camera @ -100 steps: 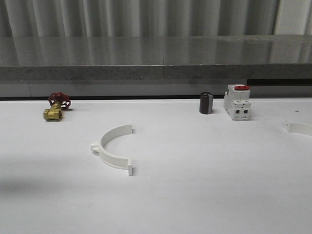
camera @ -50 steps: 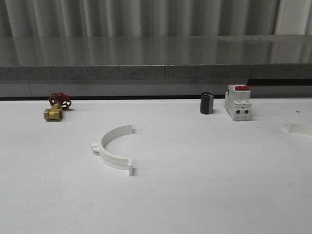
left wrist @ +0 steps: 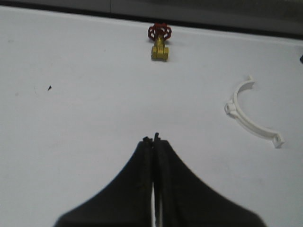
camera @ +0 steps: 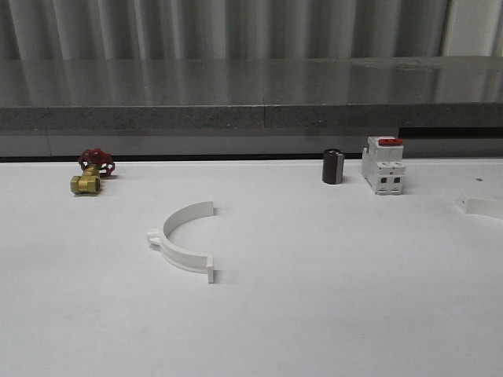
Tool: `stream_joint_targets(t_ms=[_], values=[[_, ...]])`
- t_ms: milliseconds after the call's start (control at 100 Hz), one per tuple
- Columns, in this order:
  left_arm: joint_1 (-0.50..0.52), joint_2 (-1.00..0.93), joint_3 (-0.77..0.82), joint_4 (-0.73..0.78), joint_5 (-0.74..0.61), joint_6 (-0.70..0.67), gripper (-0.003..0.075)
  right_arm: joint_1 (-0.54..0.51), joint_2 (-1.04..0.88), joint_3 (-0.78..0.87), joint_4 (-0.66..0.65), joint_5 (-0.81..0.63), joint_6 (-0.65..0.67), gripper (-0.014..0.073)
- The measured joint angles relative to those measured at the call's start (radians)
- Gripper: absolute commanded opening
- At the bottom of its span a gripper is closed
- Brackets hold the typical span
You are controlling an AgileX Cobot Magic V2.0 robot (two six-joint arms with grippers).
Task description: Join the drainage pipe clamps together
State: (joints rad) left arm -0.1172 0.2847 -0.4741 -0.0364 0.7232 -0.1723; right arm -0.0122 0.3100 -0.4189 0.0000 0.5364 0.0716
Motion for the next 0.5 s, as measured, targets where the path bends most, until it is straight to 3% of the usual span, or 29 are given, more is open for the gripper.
stream_joint_targets(t_ms=[100, 170, 390, 430, 500], values=[[0.000, -0.029, 0.001, 0.000, -0.011, 0.000, -0.0020, 0.000, 0.126, -0.094, 0.000, 0.122, 0.000, -0.0050], [0.000, -0.034, 0.001, 0.000, -0.015, 0.000, -0.0020, 0.000, 0.232, -0.160, 0.000, 0.206, 0.000, 0.0024], [0.000, -0.034, 0.002, 0.000, -0.015, 0.001, -0.0020, 0.000, 0.504, -0.317, 0.000, 0.314, 0.000, 0.0504], [0.000, -0.034, 0.002, 0.000, -0.015, 0.001, -0.0020, 0.000, 0.549, -0.337, 0.000, 0.317, 0.000, 0.0550], [0.000, -0.034, 0.002, 0.000, -0.015, 0.001, -0.0020, 0.000, 0.623, -0.364, 0.000, 0.316, 0.000, 0.0559]])
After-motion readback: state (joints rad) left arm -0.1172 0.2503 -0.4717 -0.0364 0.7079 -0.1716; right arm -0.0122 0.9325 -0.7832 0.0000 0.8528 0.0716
